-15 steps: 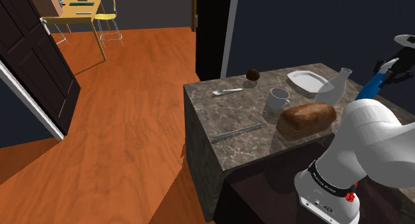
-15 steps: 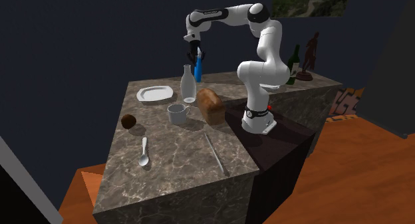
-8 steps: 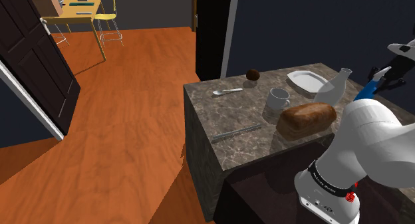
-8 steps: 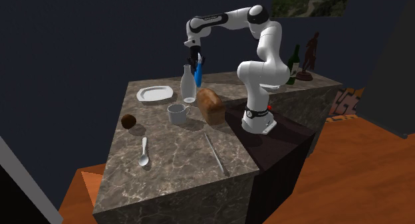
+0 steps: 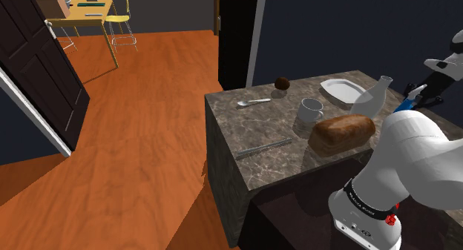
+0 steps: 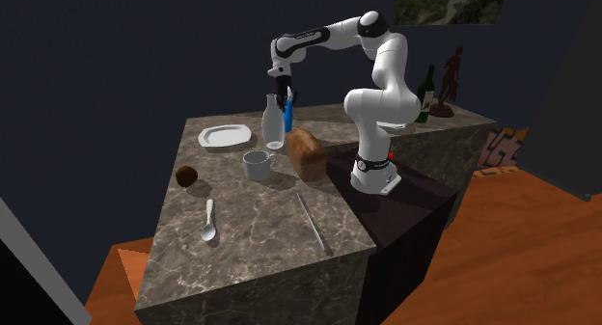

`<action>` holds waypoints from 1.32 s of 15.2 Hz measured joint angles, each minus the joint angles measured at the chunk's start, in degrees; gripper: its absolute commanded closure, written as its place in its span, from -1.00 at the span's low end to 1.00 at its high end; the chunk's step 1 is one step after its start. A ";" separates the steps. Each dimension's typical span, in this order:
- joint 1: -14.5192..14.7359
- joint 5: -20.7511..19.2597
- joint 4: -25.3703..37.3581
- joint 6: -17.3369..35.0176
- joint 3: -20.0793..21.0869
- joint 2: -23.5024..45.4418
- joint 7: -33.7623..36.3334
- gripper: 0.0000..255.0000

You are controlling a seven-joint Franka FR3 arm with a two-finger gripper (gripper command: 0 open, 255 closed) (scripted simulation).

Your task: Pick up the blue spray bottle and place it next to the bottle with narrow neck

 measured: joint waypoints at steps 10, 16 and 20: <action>0.57 -1.36 -1.03 2.35 -1.38 -1.16 0.20 1.00; 0.78 -1.42 -1.21 2.33 -1.69 -1.37 0.29 -1.00; 2.30 -0.49 3.59 -1.43 -1.48 -0.97 -0.74 -1.00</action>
